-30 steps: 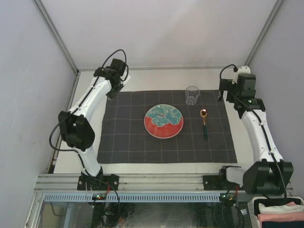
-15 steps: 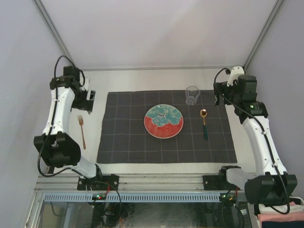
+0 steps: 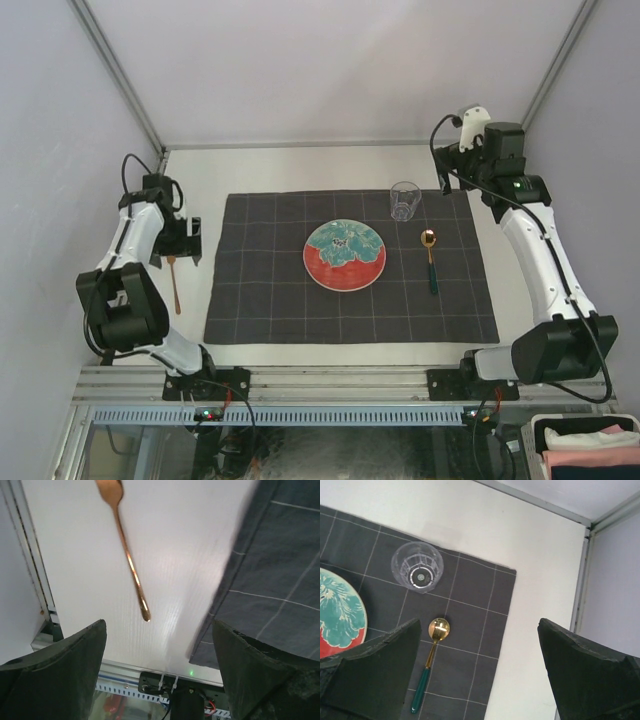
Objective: Set the dinner table for one person
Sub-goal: Pick up the fork at the center of the board.
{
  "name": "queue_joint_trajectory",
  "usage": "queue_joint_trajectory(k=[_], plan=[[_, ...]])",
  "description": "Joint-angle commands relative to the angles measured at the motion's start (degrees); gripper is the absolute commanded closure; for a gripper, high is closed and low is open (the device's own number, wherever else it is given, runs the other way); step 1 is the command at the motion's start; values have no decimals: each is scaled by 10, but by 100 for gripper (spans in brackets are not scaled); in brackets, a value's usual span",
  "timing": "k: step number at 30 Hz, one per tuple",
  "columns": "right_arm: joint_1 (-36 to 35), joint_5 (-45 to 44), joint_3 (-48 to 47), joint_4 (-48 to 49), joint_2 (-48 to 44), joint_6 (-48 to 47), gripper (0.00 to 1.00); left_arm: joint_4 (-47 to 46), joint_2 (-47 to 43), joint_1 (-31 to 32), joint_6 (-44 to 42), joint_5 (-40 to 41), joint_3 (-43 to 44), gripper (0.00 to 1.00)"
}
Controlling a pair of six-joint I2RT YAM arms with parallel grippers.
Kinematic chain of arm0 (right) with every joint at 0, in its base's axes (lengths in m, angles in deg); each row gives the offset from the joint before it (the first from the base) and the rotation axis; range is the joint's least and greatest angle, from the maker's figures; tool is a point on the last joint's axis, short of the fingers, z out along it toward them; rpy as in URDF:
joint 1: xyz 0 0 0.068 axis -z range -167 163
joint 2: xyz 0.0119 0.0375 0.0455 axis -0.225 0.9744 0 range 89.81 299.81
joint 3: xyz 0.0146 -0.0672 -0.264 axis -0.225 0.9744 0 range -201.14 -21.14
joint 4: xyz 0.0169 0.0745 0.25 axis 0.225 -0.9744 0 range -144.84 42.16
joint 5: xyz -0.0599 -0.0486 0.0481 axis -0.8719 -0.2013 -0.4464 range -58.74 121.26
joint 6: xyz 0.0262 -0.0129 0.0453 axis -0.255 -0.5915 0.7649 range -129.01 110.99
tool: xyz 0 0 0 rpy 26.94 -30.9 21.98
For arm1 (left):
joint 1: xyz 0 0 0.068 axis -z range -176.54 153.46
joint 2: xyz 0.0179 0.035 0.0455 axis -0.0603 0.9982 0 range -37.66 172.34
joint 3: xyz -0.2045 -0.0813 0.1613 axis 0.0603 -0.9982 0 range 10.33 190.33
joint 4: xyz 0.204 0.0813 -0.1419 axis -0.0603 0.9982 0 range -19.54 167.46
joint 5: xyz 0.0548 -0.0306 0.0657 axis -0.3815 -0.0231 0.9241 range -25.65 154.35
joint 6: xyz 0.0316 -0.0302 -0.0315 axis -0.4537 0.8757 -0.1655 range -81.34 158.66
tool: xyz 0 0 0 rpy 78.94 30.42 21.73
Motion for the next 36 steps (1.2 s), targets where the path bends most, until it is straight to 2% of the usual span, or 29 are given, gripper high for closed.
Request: queue_joint_trajectory(k=[1, 10, 17, 26, 36], plan=[[-28, -1, -21, -2, 17, -12, 0, -52, -48, -18, 30, 52, -41, 10], [-52, 10, -15, 4, 31, -13, 0, -38, -62, -88, 39, 31, -89, 9], [-69, 9, -47, -23, 46, -18, 0, -67, -79, -96, 27, 11, -165, 11], [-121, -9, -80, -59, 55, -44, 0, -99, -11, -101, 27, -2, -142, 12], [-147, -27, -115, -71, 74, -59, 0, -133, 43, -118, 1, -5, -125, 18]])
